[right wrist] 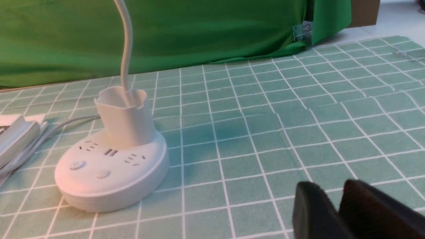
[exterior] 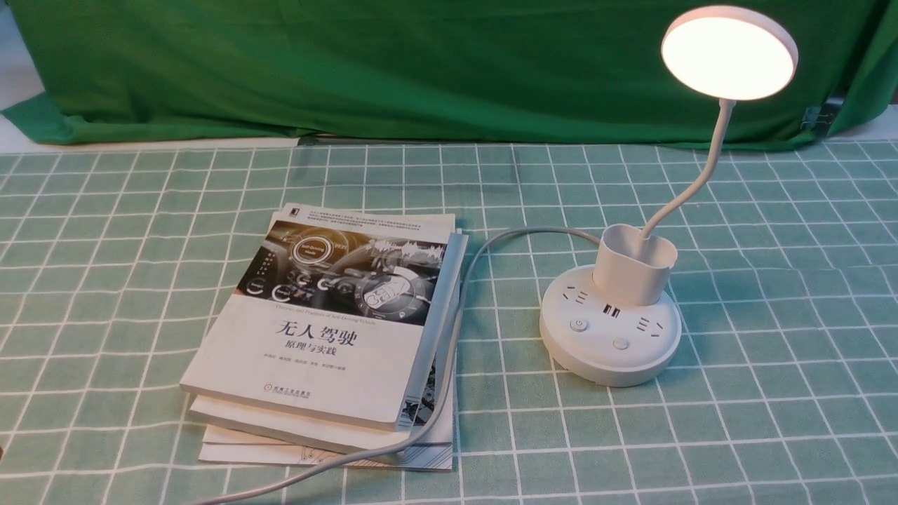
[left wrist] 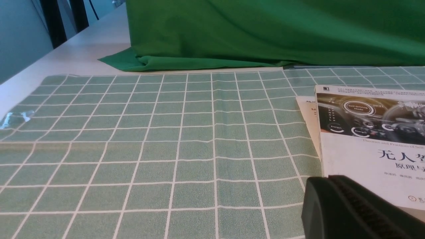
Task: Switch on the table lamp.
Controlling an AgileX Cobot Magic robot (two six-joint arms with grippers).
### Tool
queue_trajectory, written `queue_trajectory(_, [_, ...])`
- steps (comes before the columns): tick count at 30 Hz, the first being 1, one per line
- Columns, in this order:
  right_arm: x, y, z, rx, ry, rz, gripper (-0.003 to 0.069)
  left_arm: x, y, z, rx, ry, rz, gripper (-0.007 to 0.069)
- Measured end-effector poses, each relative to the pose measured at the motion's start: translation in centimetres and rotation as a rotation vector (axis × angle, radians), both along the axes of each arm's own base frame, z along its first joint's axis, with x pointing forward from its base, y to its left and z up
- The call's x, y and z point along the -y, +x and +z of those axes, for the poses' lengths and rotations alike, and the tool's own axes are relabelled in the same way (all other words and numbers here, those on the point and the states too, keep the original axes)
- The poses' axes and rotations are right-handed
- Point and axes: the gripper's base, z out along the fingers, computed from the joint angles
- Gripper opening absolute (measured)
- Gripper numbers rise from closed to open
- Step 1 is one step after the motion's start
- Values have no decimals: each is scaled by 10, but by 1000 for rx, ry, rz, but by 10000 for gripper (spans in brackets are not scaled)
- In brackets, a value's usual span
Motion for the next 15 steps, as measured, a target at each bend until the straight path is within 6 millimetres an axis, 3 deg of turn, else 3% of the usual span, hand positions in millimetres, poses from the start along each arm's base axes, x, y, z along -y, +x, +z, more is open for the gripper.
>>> queue_trajectory(15, [0,0,0,0,0,0,219,0,0,0,0,0,0,21])
